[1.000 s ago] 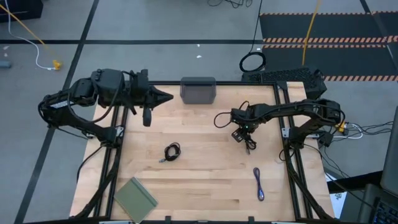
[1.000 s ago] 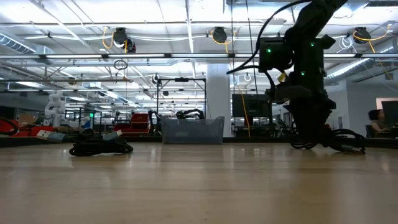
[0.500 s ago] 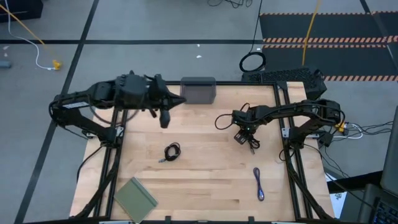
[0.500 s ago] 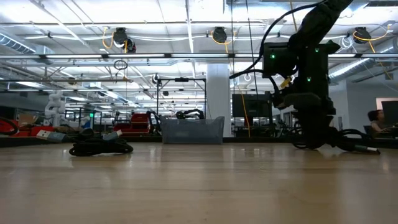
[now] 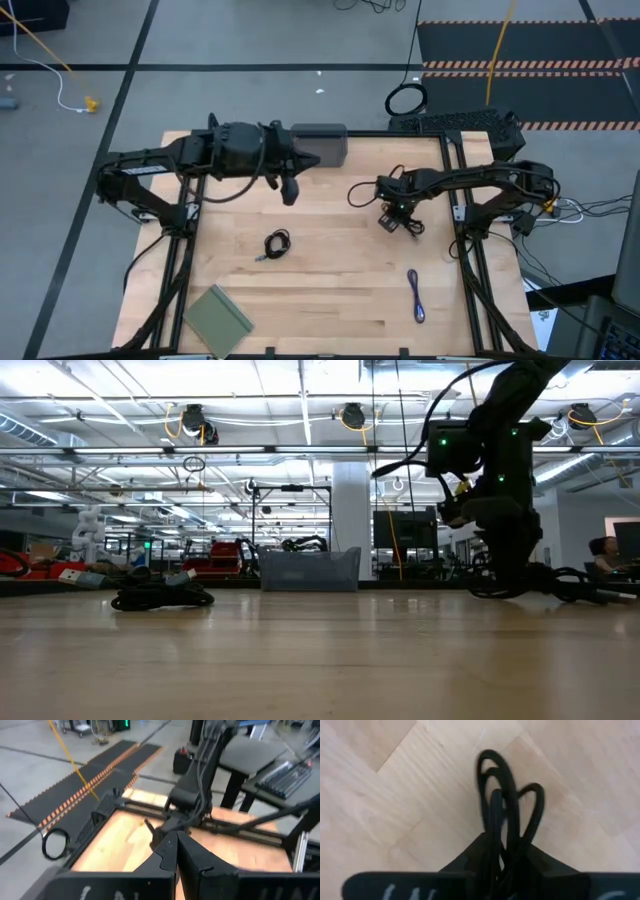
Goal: Pick and place USB-C Cables
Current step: Put the right black USB cable into the black bin
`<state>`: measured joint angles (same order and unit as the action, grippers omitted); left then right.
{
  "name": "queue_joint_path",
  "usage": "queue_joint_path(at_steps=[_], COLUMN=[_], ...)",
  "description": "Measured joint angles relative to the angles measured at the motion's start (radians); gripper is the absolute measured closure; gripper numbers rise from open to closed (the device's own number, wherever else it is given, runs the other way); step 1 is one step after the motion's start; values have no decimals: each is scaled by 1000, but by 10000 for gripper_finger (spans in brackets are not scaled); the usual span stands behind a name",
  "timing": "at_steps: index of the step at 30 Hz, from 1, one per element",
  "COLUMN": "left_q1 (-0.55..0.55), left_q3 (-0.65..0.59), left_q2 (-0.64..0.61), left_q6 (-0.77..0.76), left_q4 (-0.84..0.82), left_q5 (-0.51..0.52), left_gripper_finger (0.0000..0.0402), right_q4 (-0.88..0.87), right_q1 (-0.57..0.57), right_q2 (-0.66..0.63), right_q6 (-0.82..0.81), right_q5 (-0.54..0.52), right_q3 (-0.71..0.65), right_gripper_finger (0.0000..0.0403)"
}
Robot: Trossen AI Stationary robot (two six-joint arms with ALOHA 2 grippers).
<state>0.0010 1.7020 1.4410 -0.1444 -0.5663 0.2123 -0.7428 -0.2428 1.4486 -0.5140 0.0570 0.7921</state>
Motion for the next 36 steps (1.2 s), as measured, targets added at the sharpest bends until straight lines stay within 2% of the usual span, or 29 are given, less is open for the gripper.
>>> queue_joint_path(at_steps=[13, 21, 33, 36], left_q1=[10, 34, 45, 45], left_q3=[0, 0, 0, 0], left_q2=[5, 5, 5, 5], left_q6=[20, 19, 35, 37], left_q4=[-6, -6, -7, -7], left_q5=[0, 0, 0, 0], left_gripper_finger=[396, 396, 396, 396], right_q4=[-11, -49, -133, -147], right_q1=[0, 0, 0, 0], right_q2=[-119, -207, -362, -398], right_q6=[4, -17, -214, -249], right_q5=[5, 82, 276, 288], right_q3=[0, 0, 2, 31], right_gripper_finger=[389, 390, 390, 390])
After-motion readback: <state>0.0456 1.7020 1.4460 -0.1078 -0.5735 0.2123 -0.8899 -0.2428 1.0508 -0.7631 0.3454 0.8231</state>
